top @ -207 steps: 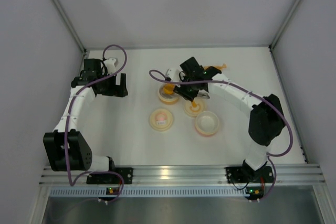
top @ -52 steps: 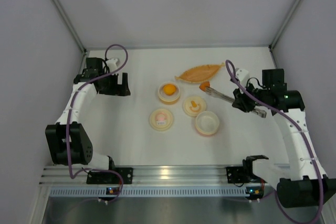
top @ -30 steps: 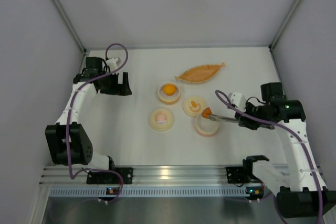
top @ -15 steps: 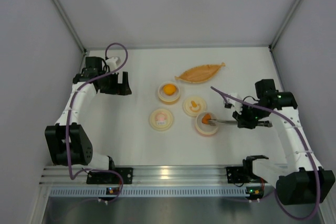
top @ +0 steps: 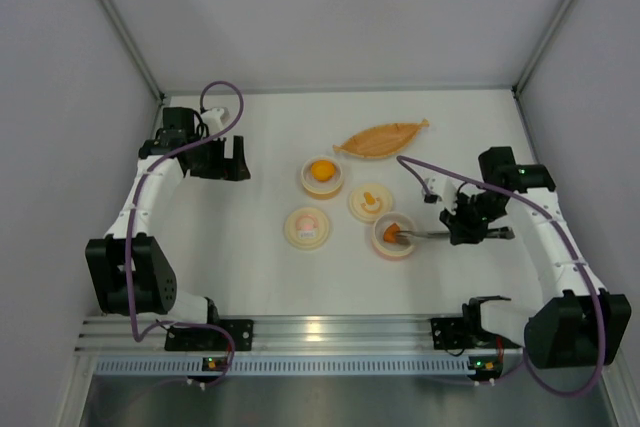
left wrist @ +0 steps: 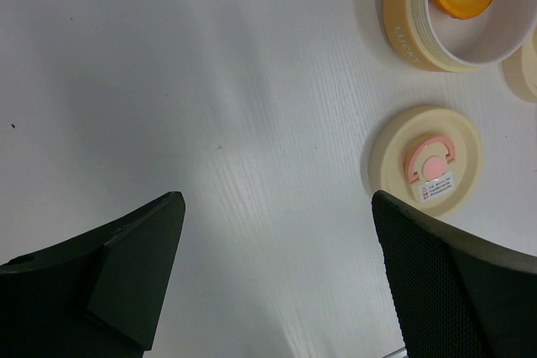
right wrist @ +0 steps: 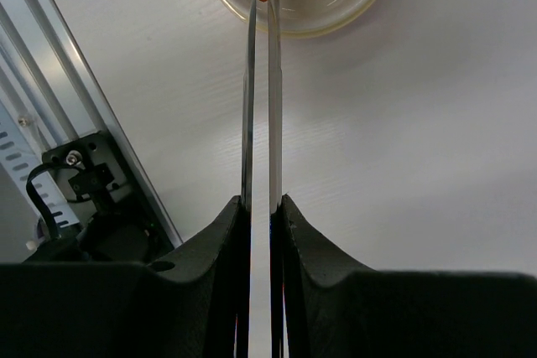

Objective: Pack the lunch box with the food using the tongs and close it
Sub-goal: Place the fake food in the packing box.

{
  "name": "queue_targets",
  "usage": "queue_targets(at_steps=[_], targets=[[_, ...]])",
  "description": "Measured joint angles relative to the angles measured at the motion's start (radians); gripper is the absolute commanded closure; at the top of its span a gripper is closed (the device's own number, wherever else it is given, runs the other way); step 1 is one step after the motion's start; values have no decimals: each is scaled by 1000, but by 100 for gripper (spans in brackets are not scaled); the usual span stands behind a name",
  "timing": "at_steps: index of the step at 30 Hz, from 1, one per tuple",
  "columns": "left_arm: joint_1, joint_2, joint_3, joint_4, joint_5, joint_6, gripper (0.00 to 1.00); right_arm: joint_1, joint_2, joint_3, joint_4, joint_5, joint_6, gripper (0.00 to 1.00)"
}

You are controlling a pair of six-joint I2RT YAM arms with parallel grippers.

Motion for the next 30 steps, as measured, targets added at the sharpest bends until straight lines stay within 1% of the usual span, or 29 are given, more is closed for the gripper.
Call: queue_targets(at_steps=[7, 18, 21, 22, 24, 25, 27, 30], targets=[[0, 4, 0, 0, -8, 0, 2, 1, 41, 3, 0, -11, 0, 96], [0, 13, 0, 0, -10, 0, 2, 11, 50, 3, 0, -31, 13, 96], [0, 13, 0, 0, -10, 0, 2, 11, 54, 3, 0, -36, 27, 86], [0, 13, 0, 0, -11, 0, 2, 12, 58, 3, 0, -37, 30, 78], [0, 14, 0, 0, -12, 0, 2, 12, 70, 3, 0, -37, 34, 70], [0, 14, 0, 0, -13, 0, 2, 12, 75, 3, 0, -37, 37, 63], [0, 14, 0, 0, -13, 0, 2, 12, 79, 3, 0, -37, 39, 60], [0, 15, 0, 0, -13, 0, 2, 13, 79, 6, 0, -37, 39, 59]])
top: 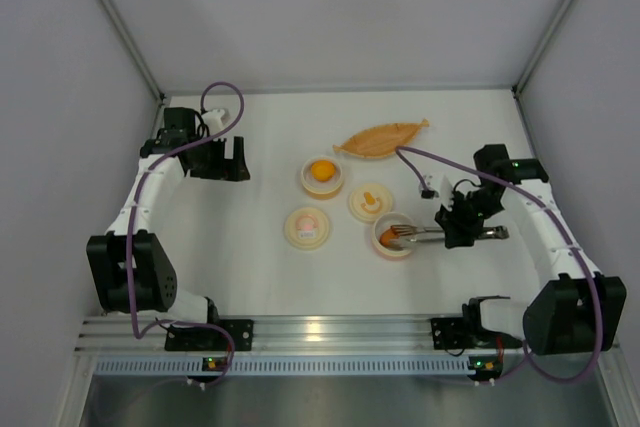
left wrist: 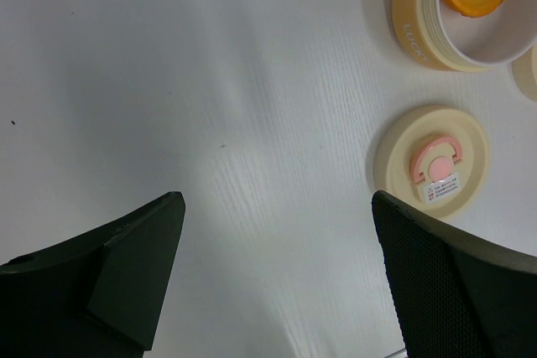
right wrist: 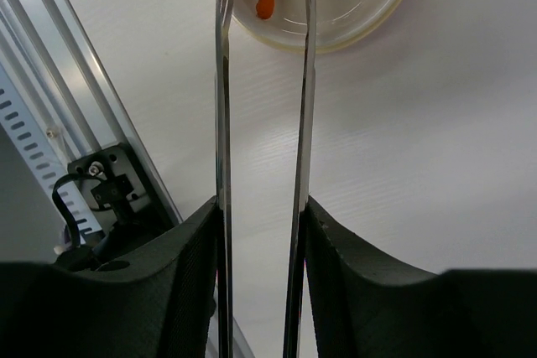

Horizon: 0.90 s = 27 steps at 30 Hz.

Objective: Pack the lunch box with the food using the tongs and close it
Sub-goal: Place the fake food in the packing box, then place the clamp at the center of the board.

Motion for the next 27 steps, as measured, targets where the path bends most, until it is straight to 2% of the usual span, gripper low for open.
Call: queue_targets(at_steps=[12, 16, 23, 27], targets=[[0, 0, 0, 0, 1, 0, 2, 3, -117, 97, 0, -12, 0, 63], [0, 8, 0, 0, 2, -1, 2, 3, -153, 126, -1, -27, 21, 67], [0, 16, 1, 0, 1, -3, 2, -19, -126, 127, 13, -58, 177, 69], [0, 16, 1, 0, -3, -3, 2, -87, -57, 127, 94, -63, 315, 69]])
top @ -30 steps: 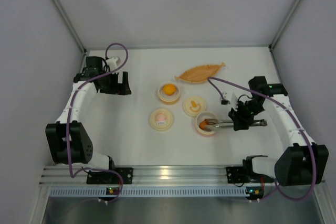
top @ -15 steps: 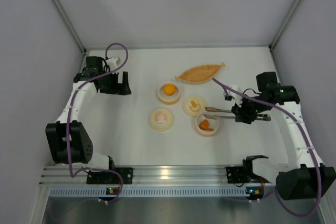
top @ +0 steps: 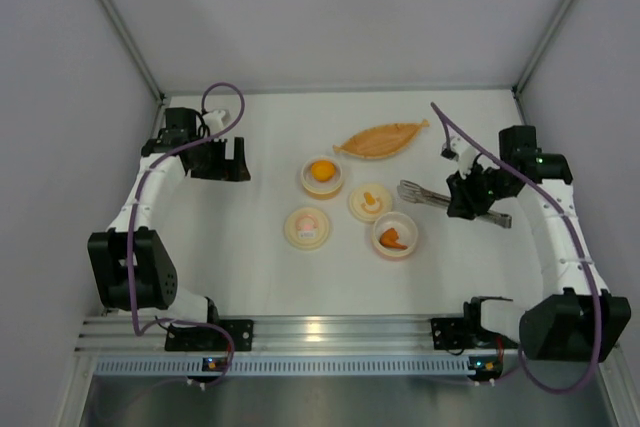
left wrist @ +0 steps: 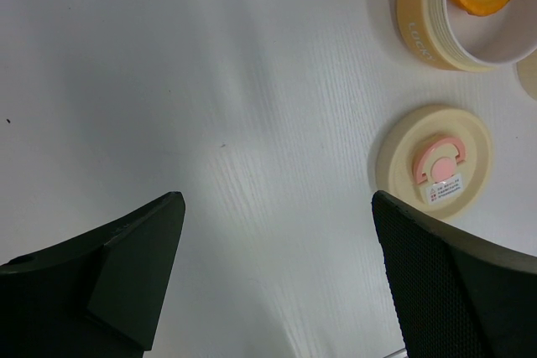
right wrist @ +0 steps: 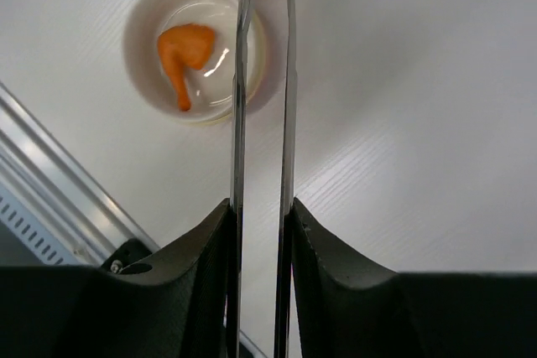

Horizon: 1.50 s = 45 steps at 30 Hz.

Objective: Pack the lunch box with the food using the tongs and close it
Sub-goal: Place the clamp at the center of the board.

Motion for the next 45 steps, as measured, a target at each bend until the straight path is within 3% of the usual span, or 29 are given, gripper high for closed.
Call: queue_targets(at_steps=[10, 20, 36, 45], targets=[[0, 31, 53, 1, 8, -2, 2, -168, 331, 42, 410, 107, 327, 69], [0, 71, 64, 1, 8, -5, 2, -230, 534, 72, 644, 205, 445, 66], [0, 82, 61, 4, 8, 6, 2, -244, 662, 10, 691, 288, 436, 48], [0, 54, 18, -3, 6, 72, 2, -245, 660, 10, 690, 286, 414, 27]])
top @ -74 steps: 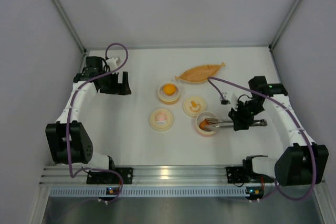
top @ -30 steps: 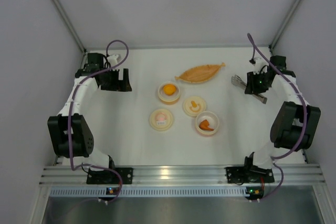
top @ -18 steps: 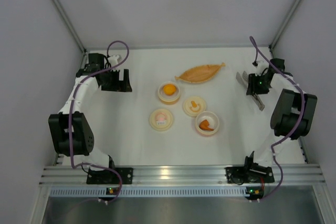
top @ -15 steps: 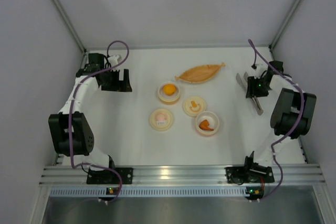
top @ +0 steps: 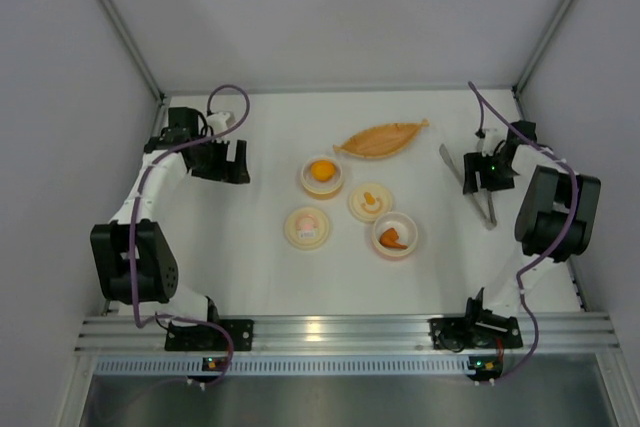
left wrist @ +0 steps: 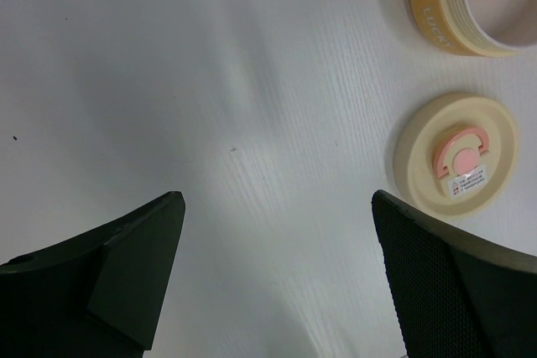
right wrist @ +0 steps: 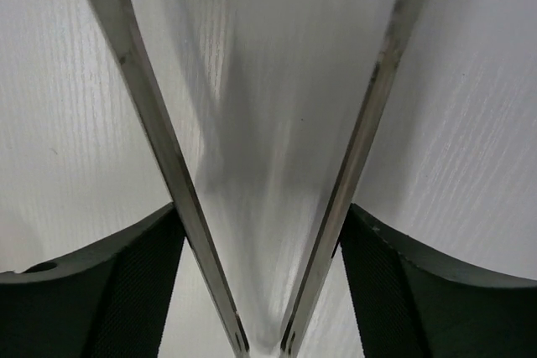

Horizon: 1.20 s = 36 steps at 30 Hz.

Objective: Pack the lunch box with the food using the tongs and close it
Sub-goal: Place the clamp at the center of the board, then pick up the box lid from the center of the board.

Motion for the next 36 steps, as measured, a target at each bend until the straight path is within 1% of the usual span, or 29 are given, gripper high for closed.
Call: queue_targets(at_steps=[1, 2, 7, 10, 16, 19, 20, 22, 23, 24, 25, 28, 31, 32, 34, 35, 36], targets=[[0, -8, -5, -2, 0, 10, 2, 0, -2, 0, -2, -1, -5, 22], [0, -19, -11, -5, 0, 19, 2, 0, -5, 0, -6, 0, -8, 11], [0, -67, -32, -39, 12, 72, 2, -1, -50, 3, -42, -8, -34, 5], [0, -74, -37, -63, 31, 103, 4, -1, -85, 30, -77, -24, -47, 1], [0, -74, -55, -95, 77, 142, 8, -1, -150, 87, -135, -99, -80, 1], [-6, -72, -68, -109, 103, 146, 11, 0, -202, 107, -185, -196, -116, 4], [-9, -68, -71, -113, 113, 146, 11, 6, -221, 116, -204, -234, -130, 11], [-19, -52, -73, -114, 132, 140, 17, 22, -262, 132, -234, -305, -157, 17], [-32, -37, -73, -114, 140, 135, 19, 38, -288, 133, -237, -338, -167, 24], [-45, -22, -74, -114, 144, 126, 21, 65, -315, 133, -240, -367, -175, 26], [-63, -5, -75, -110, 146, 113, 23, 99, -343, 132, -240, -393, -181, 27], [-126, 54, -79, -102, 146, 71, 29, 258, -399, 127, -230, -452, -199, 31], [-196, 137, -77, -98, 146, 37, 33, 417, -425, 78, -195, -529, -211, 34], [-214, 164, -74, -99, 147, 27, 38, 457, -426, 53, -180, -552, -211, 36], [-233, 213, -67, -100, 150, 8, 46, 513, -422, 3, -148, -578, -205, 38], [-237, 237, -63, -101, 153, 3, 53, 536, -420, -18, -128, -583, -198, 39], [-237, 252, -61, -101, 157, -2, 54, 557, -415, -35, -106, -584, -187, 40]])
